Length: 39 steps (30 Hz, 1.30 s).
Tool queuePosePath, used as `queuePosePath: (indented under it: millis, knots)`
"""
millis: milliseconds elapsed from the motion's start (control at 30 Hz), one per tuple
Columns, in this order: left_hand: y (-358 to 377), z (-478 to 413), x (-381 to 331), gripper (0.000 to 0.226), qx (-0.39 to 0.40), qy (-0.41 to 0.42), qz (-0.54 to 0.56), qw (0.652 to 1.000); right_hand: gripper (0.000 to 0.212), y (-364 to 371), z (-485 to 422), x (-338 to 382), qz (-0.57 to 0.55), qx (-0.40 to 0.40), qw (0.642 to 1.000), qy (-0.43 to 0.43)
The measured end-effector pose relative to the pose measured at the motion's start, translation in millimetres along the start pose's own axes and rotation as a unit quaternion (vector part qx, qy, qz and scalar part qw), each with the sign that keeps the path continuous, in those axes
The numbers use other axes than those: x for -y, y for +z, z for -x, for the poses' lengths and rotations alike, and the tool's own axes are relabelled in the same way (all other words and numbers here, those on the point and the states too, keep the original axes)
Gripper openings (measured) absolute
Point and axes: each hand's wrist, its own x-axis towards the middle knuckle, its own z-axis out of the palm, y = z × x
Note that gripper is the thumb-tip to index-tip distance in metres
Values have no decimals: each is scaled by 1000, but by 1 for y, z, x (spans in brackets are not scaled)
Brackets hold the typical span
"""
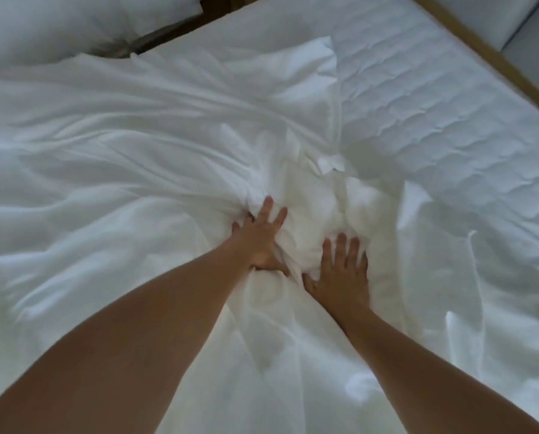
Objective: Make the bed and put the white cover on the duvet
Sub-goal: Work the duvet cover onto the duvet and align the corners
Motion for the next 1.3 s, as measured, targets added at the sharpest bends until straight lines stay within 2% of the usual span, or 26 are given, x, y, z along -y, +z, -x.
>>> queuePosePath:
  millis: [33,67,100,133,167,200,233,300,333,367,400,433,467,500,533,600,667,767,833,867,1000,1067,1133,1200,1267,1300]
  knots:
    - [-12,1,6,125,7,22,23,999,91,-7,-5,0,15,31,999,5]
    - [-28,3,13,102,-20,39,56,997,90,-14,-10,1,34,67,997,6]
    - [-44,5,22,79,-85,39,66,993,91,-21,-16,1,47,94,994,11]
    - [-56,7,33,63,-178,9,32,984,92,-28,-22,2,53,114,992,22]
    - [-62,9,43,63,-255,-44,-34,965,93,-39,-28,5,45,132,989,43]
    - [-60,14,52,77,-286,-106,-80,949,94,-49,-33,12,15,148,986,77]
    - [-49,19,59,98,-279,-164,-79,943,94,-60,-37,22,-30,150,981,116]
    - [-16,23,68,123,-220,-223,16,949,91,-78,-34,53,-127,77,976,156]
    - [0,20,73,124,-175,-221,76,957,88,-84,-27,74,-174,10,977,124]
    - [13,12,79,120,-132,-202,128,962,84,-84,-16,95,-196,-56,978,50]
    - [18,5,87,112,-105,-170,168,965,82,-77,-1,114,-181,-82,979,-38]
    - [16,1,96,103,-89,-135,200,966,86,-64,12,127,-143,-56,983,-105]
    - [11,0,106,93,-83,-103,219,967,95,-46,18,133,-99,6,986,-131]
    - [8,4,116,83,-87,-76,224,968,104,-29,18,134,-57,72,989,-118]
    - [10,13,127,75,-97,-59,207,972,111,-14,15,130,-33,106,990,-88]
    - [33,45,151,77,-124,-70,96,985,121,0,1,129,4,96,994,-44]
    - [84,94,172,92,-124,-119,20,985,126,-2,-4,148,40,92,995,-1]
    - [168,167,206,100,-75,-210,93,970,105,-4,29,202,29,51,997,51]
    - [206,204,233,102,-60,-260,119,956,96,7,71,242,-24,2,999,26]
    - [221,223,249,102,-60,-271,128,952,100,18,99,264,-43,18,999,10]
    - [248,254,298,101,-61,-245,177,951,127,62,185,344,-57,191,980,-17]
    - [263,261,319,87,-79,-225,117,964,136,82,217,382,-50,197,979,-22]
    - [276,274,335,74,-128,-207,21,970,135,95,244,414,-49,188,980,-35]
    - [290,298,349,60,-236,-182,-22,954,131,103,276,439,-55,187,979,-54]
    - [310,326,360,52,-382,-202,24,902,127,114,314,457,-69,173,980,-71]
    - [322,341,363,58,-422,-258,90,864,126,123,336,466,-79,175,978,-77]
